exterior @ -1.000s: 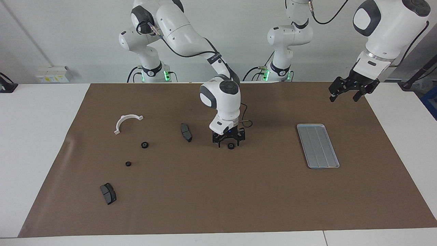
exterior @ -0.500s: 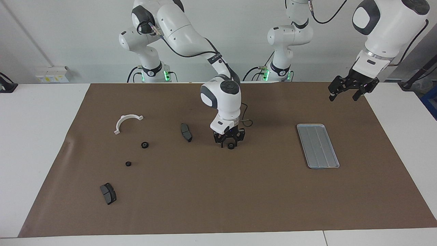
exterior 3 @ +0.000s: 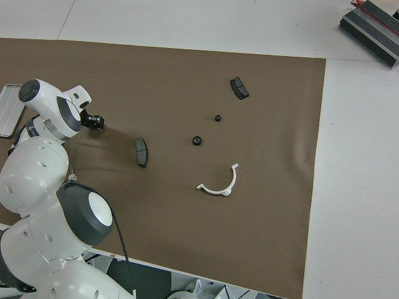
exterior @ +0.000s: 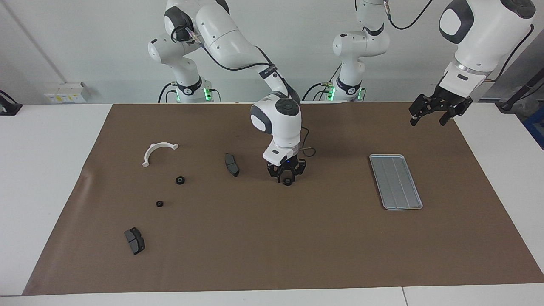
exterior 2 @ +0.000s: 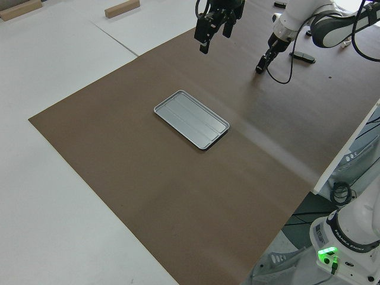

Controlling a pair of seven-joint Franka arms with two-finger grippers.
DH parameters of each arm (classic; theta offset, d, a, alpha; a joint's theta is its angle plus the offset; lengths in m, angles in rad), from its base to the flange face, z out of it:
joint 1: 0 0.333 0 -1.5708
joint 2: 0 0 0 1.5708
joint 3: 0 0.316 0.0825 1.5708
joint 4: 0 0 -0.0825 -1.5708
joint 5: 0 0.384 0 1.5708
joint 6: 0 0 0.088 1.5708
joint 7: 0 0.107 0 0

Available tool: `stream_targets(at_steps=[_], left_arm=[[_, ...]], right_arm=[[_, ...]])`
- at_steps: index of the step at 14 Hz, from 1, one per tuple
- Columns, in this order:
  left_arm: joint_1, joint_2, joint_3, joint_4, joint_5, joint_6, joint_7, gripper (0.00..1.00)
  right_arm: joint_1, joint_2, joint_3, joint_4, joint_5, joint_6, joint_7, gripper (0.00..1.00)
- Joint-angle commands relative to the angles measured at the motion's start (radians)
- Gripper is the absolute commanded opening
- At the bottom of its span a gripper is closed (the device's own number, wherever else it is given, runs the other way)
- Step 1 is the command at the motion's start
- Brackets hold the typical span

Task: Place bearing gear from tray to pile
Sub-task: 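Grasp the third black bearing at mid-table with the right gripper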

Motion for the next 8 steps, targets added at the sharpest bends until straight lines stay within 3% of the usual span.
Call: stream_targets(at_steps=[1,2,8], left_arm=[[-0.008,-0.030,0.006,-0.033,0.001,0.004,-0.011,1.00],[-0.006,-0.030,0.006,-0.033,0.001,0.004,-0.011,1.00],[-0.006,-0.030,0.006,-0.033,0.001,0.004,-0.011,1.00]], right_arm=[[0.002,-0.003,0.003,-0.009,-0.003,0.023,0.011,0.11],[0.002,-0.003,0.003,-0.004,0.000,0.023,0.016,0.00],[-0.012,-0.014,0.003,0.023,0.002,-0.023,0.031,0.00]])
